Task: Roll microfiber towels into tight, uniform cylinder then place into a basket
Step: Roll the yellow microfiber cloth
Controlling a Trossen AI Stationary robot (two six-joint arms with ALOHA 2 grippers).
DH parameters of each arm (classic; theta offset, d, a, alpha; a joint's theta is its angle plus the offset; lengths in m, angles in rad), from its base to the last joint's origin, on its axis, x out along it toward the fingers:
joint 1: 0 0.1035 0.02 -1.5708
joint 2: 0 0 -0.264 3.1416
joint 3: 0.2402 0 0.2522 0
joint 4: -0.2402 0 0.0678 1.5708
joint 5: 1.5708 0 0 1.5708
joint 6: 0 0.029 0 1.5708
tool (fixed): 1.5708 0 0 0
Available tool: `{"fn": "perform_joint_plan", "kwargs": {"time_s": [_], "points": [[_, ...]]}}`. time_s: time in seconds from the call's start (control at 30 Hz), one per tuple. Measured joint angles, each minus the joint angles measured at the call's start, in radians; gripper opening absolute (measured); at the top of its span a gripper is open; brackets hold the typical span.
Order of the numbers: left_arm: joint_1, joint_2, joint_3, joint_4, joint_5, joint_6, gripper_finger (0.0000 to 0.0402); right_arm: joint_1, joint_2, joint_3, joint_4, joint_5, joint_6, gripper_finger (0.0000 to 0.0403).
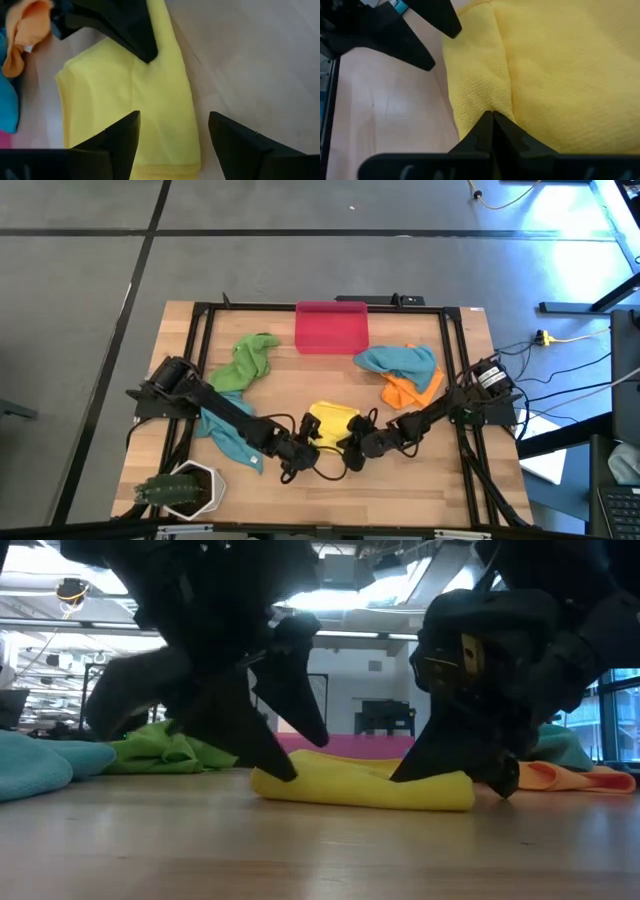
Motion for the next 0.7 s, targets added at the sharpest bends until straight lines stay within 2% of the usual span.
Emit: {"fn": "perform_joint_plan", "kwargs": {"time_s": [0.23, 0.4, 0.7], "points": [[-0.001, 0.047, 0.002, 0.008, -0.018, 0.051, 0.0227, -0.032, -0.002, 0.001, -0.001, -0.05, 0.02, 0.0011], [-0.004, 0.069, 0.006, 0.015, -0.082, 0.077, 0.0221, -0.047, -0.003, 0.001, 0.002, -0.081, 0.033, 0.0012], [0.019, 0.079, 0.004, -0.012, -0.113, 0.159, 0.0144, -0.048, -0.003, 0.0, 0.005, -0.083, 0.023, 0.0012]]}}
